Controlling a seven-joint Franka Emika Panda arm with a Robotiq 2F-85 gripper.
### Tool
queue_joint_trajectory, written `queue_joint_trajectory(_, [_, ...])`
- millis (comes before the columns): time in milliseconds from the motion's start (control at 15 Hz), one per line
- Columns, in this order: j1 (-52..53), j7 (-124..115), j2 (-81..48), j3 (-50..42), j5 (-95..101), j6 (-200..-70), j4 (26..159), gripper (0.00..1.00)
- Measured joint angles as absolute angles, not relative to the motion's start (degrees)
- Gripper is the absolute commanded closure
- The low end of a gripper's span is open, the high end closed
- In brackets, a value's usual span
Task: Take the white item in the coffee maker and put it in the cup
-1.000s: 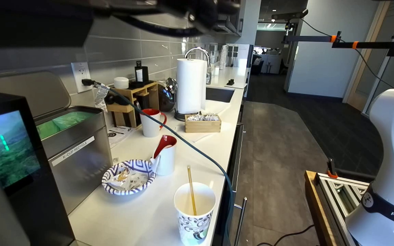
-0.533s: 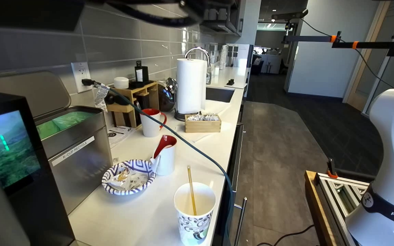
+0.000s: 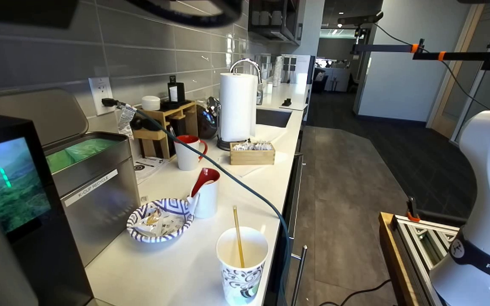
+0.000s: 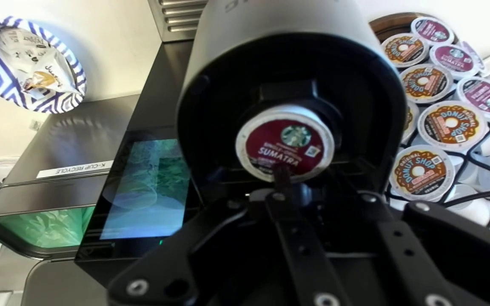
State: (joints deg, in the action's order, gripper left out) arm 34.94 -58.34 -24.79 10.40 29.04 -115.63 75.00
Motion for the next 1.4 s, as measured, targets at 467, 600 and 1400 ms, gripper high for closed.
queue_joint_trajectory(467, [34.6,-57.6,-24.7,9.6,29.4,-113.9,74.9,0.00])
queue_joint_trajectory(600, [34.5,-56.9,-24.5,9.6,29.4,-112.8,74.9,0.00])
queue_joint_trajectory(1400, [34.6,-55.7,-24.5,10.4,28.5,-109.8,74.9,0.02])
